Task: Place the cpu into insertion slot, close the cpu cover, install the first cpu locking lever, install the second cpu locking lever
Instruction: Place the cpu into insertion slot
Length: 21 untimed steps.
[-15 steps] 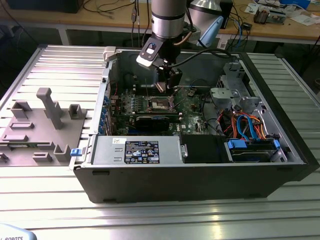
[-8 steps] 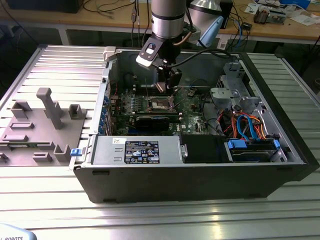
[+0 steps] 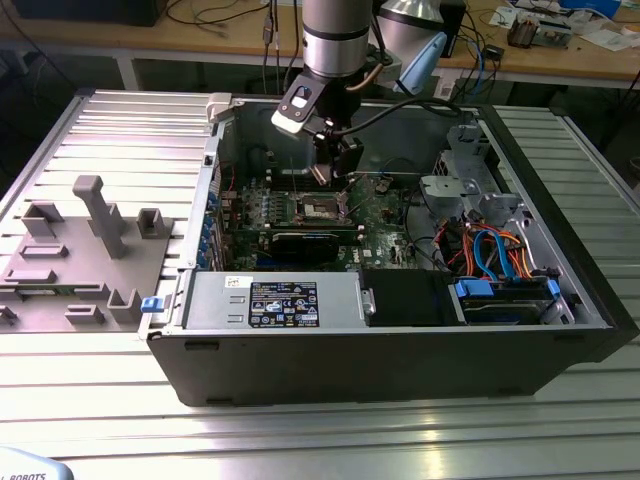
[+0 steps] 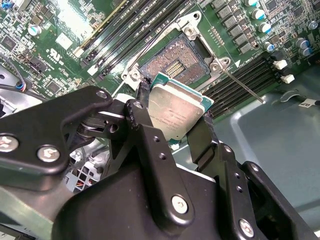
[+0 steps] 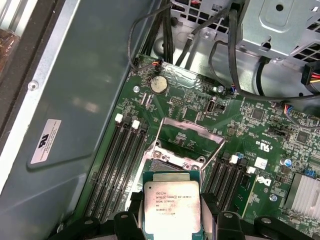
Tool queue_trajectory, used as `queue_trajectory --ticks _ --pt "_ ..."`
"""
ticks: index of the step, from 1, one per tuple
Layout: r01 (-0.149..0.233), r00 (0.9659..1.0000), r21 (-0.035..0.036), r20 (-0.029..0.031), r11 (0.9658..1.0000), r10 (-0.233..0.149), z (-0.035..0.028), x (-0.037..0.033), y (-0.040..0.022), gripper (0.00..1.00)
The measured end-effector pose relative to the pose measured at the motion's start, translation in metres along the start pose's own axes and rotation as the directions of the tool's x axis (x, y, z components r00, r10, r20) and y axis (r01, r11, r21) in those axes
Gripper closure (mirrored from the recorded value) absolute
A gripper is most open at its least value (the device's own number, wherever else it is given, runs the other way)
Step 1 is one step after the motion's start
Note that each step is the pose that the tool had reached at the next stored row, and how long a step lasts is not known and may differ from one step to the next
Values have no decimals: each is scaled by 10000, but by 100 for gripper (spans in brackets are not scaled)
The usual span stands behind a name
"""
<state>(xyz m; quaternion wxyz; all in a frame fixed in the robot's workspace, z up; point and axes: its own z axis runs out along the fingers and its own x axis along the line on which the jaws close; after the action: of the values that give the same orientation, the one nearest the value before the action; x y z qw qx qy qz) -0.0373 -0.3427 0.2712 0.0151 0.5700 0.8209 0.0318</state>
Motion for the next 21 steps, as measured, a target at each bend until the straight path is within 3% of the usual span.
queue_trajectory --ticks 10,12,14,21 --pt "-115 9999 0 8 9999 115 2 1 -3 45" --pt "-306 9995 -3 21 9995 306 8 2 -6 45" --pt "-646 9979 -5 59 9979 646 14 3 -10 45" --pt "-741 9971 22 157 9972 741 17 3 -10 45"
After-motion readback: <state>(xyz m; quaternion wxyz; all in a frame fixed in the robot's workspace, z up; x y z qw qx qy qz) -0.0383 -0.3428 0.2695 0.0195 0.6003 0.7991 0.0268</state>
